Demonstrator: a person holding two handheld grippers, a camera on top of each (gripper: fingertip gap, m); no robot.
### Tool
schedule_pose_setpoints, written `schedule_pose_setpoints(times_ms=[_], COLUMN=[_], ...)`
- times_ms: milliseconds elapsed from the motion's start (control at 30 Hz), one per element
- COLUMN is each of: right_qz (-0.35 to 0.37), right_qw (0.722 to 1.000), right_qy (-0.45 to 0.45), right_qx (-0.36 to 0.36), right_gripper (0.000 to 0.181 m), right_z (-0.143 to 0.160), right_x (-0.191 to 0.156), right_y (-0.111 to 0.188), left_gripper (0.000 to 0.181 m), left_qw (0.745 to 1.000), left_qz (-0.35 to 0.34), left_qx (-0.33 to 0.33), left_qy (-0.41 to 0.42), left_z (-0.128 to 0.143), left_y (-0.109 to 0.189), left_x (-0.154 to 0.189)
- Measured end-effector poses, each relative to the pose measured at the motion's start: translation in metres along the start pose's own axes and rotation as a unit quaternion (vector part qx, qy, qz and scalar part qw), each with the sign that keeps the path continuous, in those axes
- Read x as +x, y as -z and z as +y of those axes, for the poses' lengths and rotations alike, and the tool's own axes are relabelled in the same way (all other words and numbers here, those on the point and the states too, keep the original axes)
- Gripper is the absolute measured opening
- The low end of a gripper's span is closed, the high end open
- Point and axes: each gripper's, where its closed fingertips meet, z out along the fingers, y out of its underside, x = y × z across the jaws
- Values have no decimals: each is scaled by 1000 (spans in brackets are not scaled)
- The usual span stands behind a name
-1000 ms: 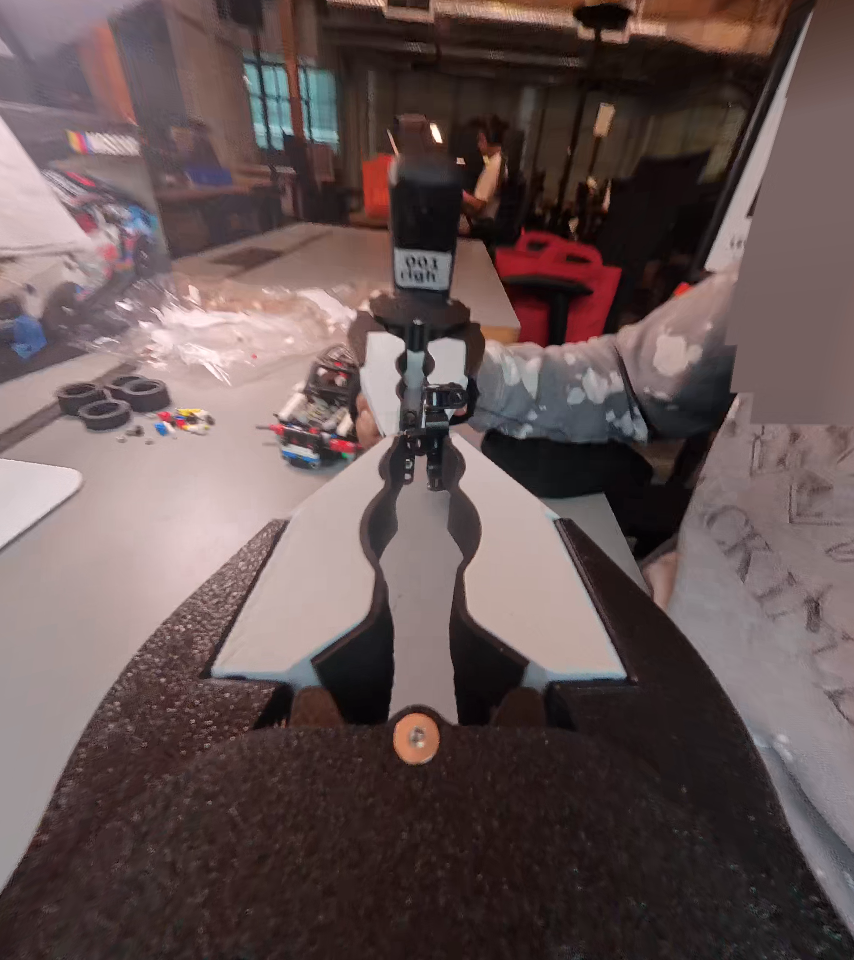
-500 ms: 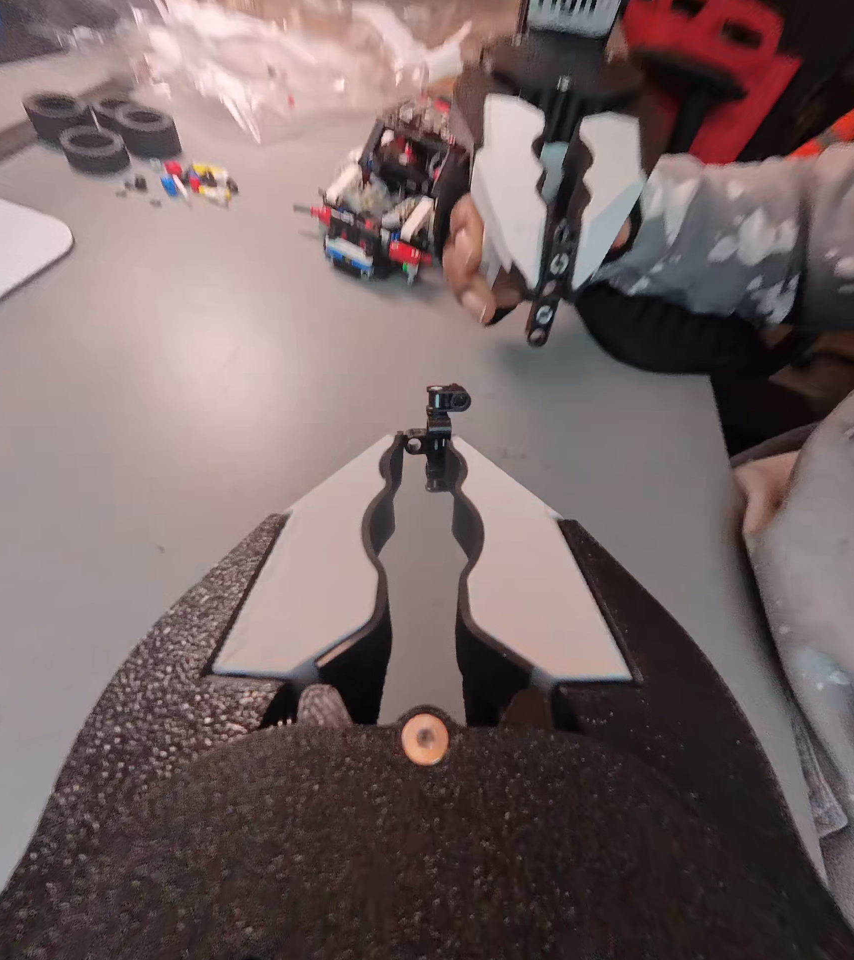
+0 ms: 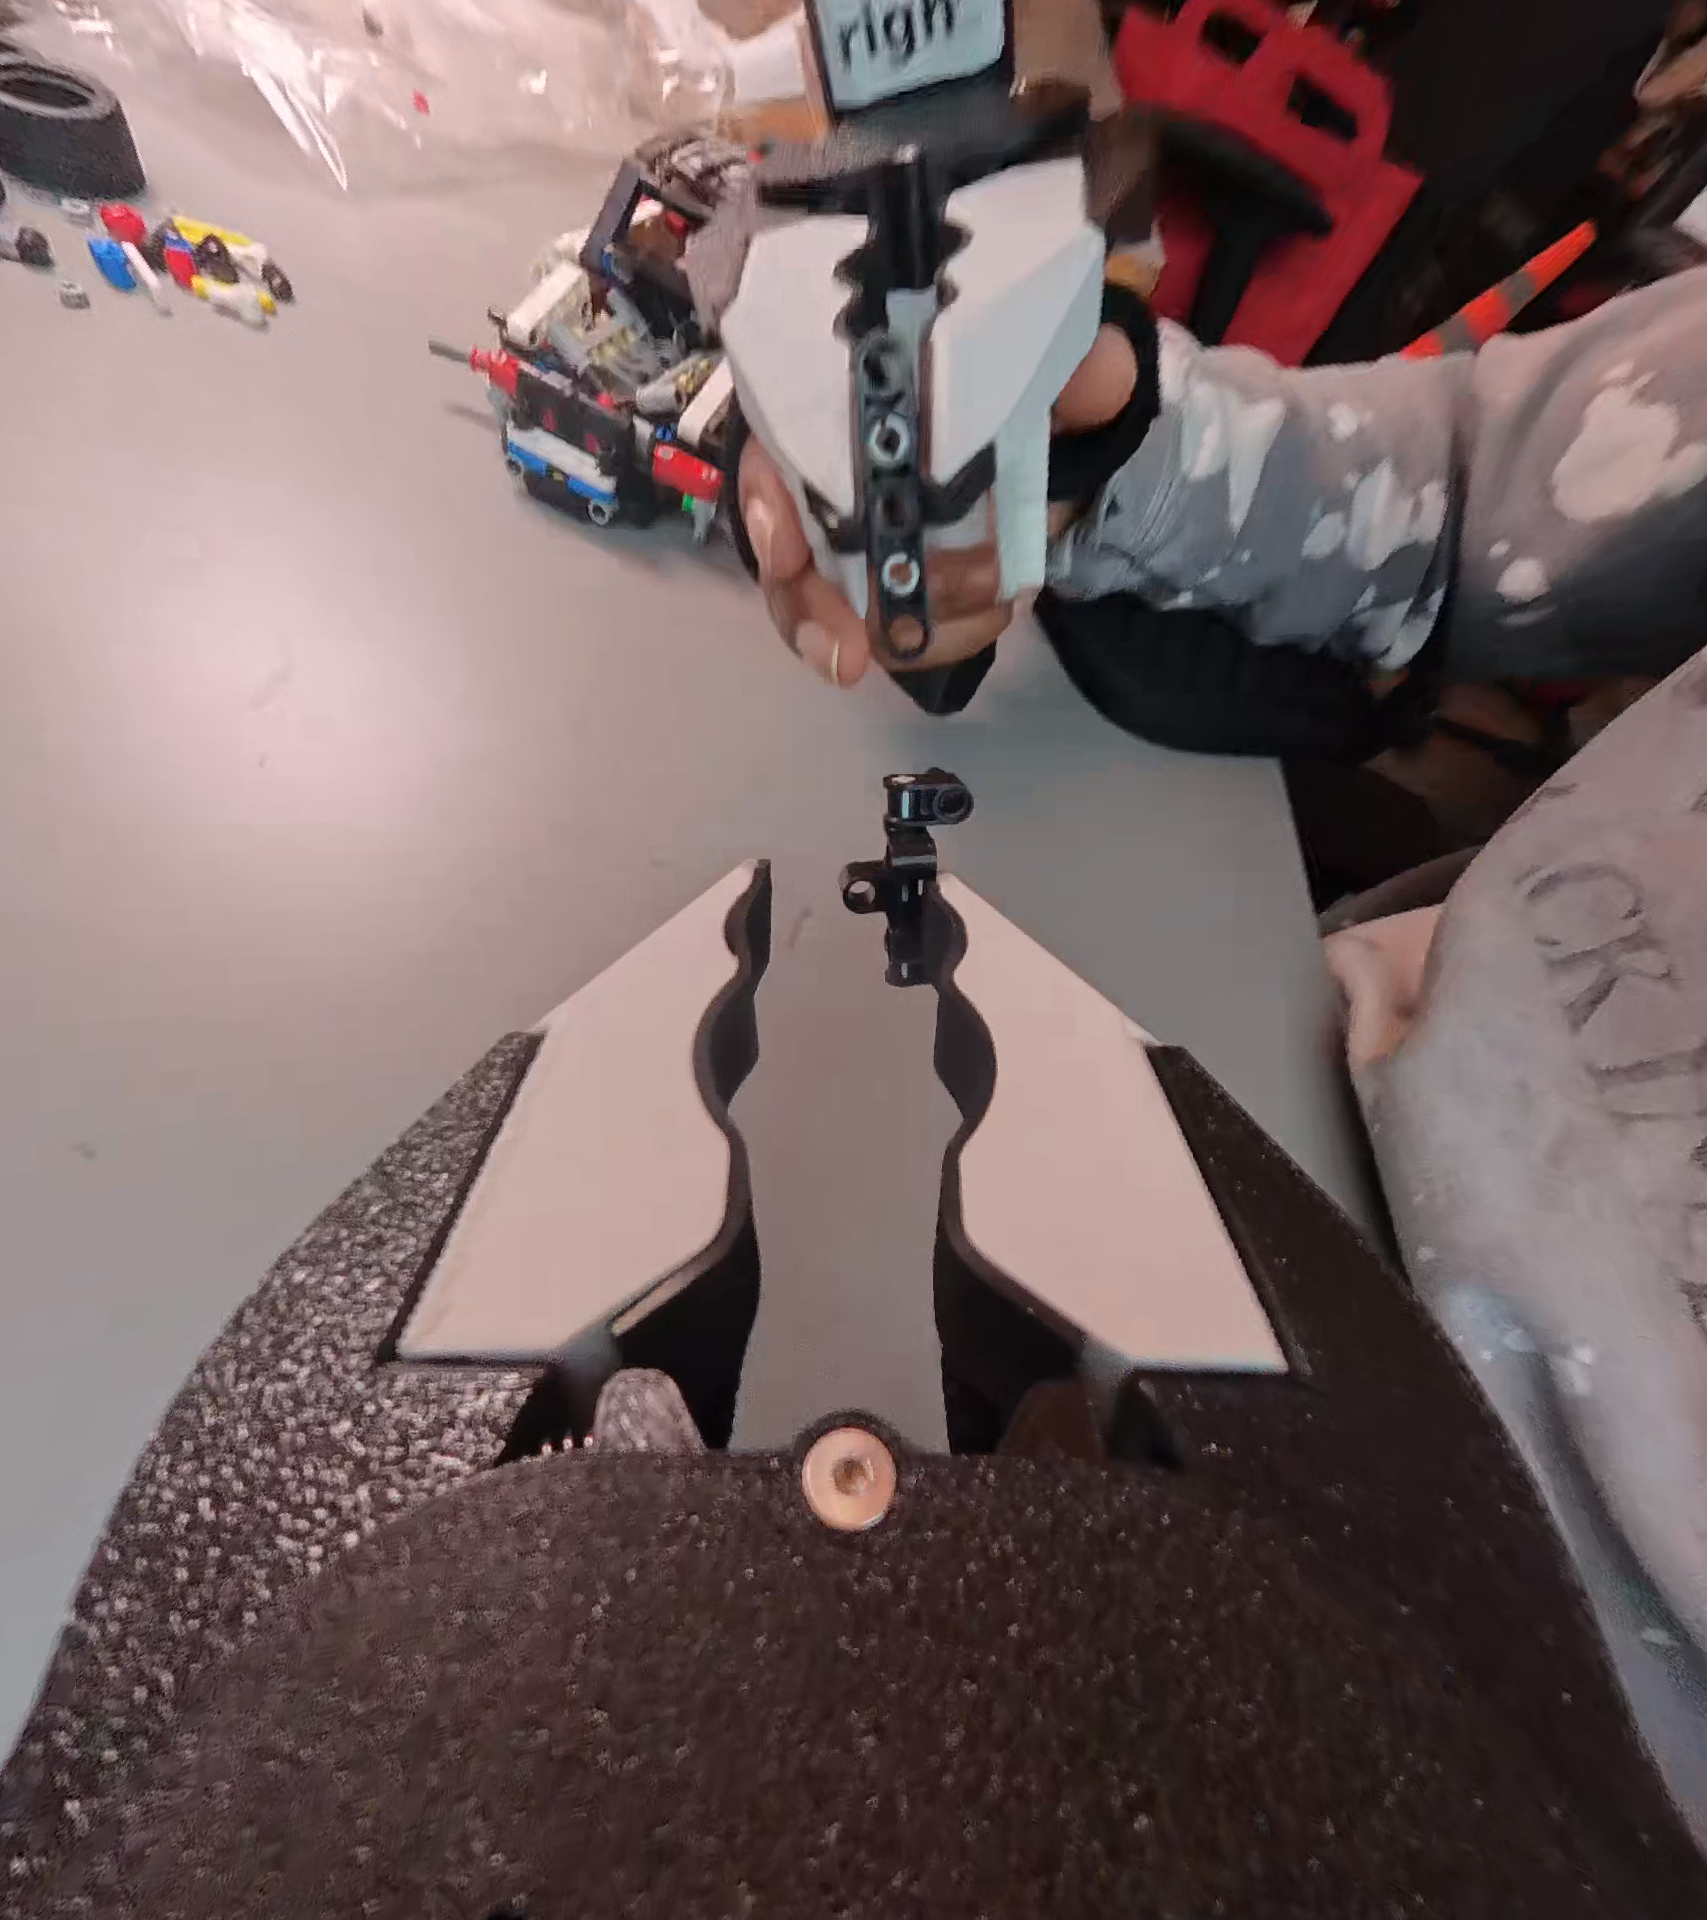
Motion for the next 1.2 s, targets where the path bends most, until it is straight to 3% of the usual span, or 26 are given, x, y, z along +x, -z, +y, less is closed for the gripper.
schedule_pose_setpoints(times_ms=[33, 200, 367, 500, 667, 733, 833, 933, 1067, 1133, 1200], right_qz=[-2, 3, 33, 30, 30, 37, 52, 80, 120, 144, 163], right_qw=[1000, 998, 994, 996, 999, 999, 998, 996, 990, 984, 975], right_qy=[-18, -52, 18, 8, 4, 15, 27, 42, 56, 81, 104], right_qx=[5, -20, -98, -78, -42, -37, -25, -25, -39, -70, -108], right_gripper=[7, 7, 7, 7, 7, 7, 8, 26, 21, 21, 21], right_z=[0, 16, 40, 34, 24, 24, 19, 13, 11, 19, 29], right_x=[1, 8, 11, 10, 9, 10, 13, 21, 36, 43, 49], right_y=[-2, -11, -14, -13, -15, -17, -18, -12, -1, 0, -1], left_gripper=[28, 22, 18, 21, 19, 7, 6, 6, 6, 6, 7], left_qw=[1000, 1000, 1000, 1000, 997, 997, 998, 997, 985, 955, 898], left_qz=[12, 6, -9, 4, 43, 33, 13, -60, -169, -292, -411], left_qx=[17, 24, 15, 7, 52, 61, 55, 42, 23, -44, -150], left_qy=[9, 12, 22, 23, 25, 36, 42, 23, 25, 29, 36], left_z=[-6, -7, -2, 2, -16, -20, -23, -31, -35, -12, 26], left_y=[2, 4, 6, 5, 6, 6, 13, 45, 116, 163, 220], left_x=[3, -1, -11, -9, 7, 4, -2, -20, -43, -73, -98])
